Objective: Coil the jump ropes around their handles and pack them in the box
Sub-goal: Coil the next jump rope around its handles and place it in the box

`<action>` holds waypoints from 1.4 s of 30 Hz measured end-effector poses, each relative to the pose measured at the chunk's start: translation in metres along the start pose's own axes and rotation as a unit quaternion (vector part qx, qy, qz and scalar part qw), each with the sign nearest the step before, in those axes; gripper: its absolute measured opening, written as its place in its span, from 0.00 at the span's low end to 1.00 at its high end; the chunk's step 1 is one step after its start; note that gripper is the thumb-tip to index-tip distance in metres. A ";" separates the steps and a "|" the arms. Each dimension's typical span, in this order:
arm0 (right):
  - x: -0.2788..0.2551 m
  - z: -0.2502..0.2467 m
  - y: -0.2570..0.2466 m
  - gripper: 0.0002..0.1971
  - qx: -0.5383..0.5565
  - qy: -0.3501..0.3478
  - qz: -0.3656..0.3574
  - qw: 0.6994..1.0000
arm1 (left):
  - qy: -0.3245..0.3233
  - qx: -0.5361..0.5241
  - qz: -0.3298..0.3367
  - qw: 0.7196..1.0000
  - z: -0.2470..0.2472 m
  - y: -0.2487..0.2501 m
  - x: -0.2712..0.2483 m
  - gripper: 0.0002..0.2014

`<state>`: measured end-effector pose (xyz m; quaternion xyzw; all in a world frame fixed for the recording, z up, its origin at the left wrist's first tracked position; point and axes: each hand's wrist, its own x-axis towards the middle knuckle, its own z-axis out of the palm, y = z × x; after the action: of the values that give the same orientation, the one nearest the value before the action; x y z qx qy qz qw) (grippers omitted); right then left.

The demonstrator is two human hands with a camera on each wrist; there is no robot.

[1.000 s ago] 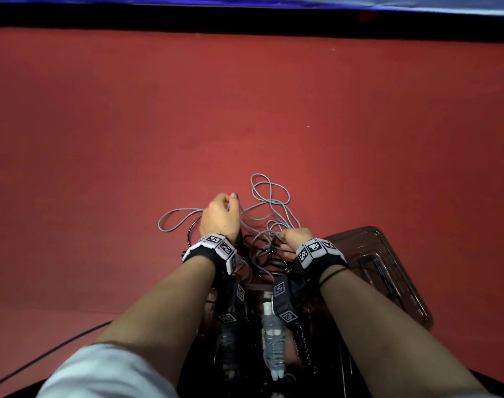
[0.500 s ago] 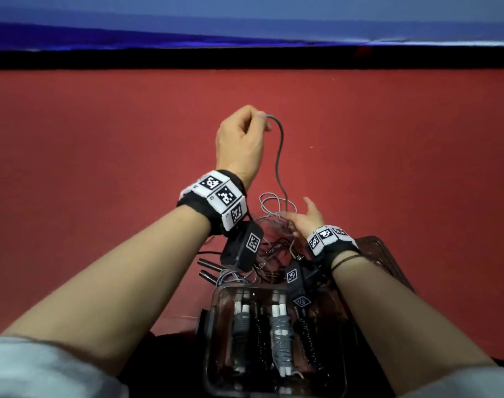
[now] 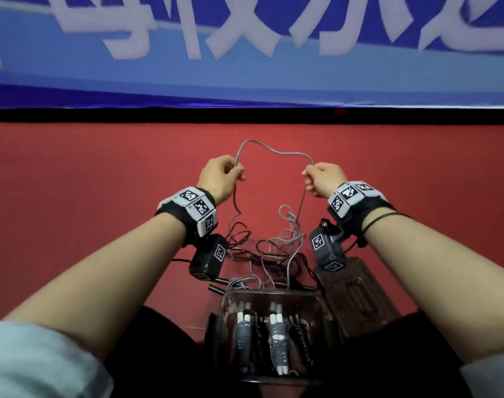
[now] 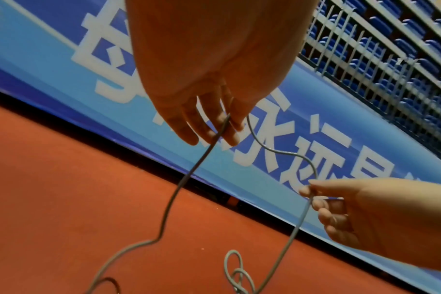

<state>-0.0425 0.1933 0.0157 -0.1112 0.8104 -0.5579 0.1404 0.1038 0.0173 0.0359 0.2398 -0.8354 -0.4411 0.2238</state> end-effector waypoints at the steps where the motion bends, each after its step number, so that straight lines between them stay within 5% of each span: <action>1: -0.005 -0.003 0.000 0.16 -0.006 -0.003 0.003 1.000 | 0.013 0.006 -0.015 1.000 0.000 -0.006 -0.003 0.12; 9: -0.026 0.007 0.023 0.07 -0.018 -0.102 0.078 0.992 | 0.011 -0.098 -0.047 0.994 -0.006 0.002 -0.013 0.13; 15: -0.032 0.028 0.012 0.36 -0.111 -0.145 0.046 0.982 | -0.005 -0.182 0.024 0.983 -0.011 0.032 -0.018 0.11; 19: -0.025 0.042 0.013 0.41 -0.139 -0.141 0.035 0.980 | -0.033 -0.248 0.083 0.965 -0.017 0.063 -0.024 0.10; 21: -0.026 0.044 0.013 0.38 -0.169 -0.152 0.030 0.973 | -0.034 -0.296 0.103 0.949 -0.025 0.076 -0.025 0.10; 25: -0.027 0.039 0.016 0.06 -0.194 -0.189 0.063 0.961 | -0.003 -0.330 0.130 0.935 -0.039 0.087 -0.022 0.08; 27: -0.023 0.035 0.018 0.14 -0.193 -0.189 0.066 0.961 | 0.006 -0.327 0.125 0.937 -0.041 0.084 -0.021 0.08; 35: -0.020 0.022 0.033 0.14 -0.206 -0.196 0.062 0.957 | 0.012 -0.358 0.132 0.924 -0.044 0.091 -0.024 0.08; 42: -0.029 0.048 0.037 0.18 -0.341 -0.228 0.034 0.911 | 0.021 -0.378 0.129 0.917 -0.041 0.103 -0.024 0.08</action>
<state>0.0002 0.1745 -0.0323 -0.2490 0.9006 -0.2018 0.2935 0.1253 0.0569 0.1402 0.0366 -0.6253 -0.6858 0.3705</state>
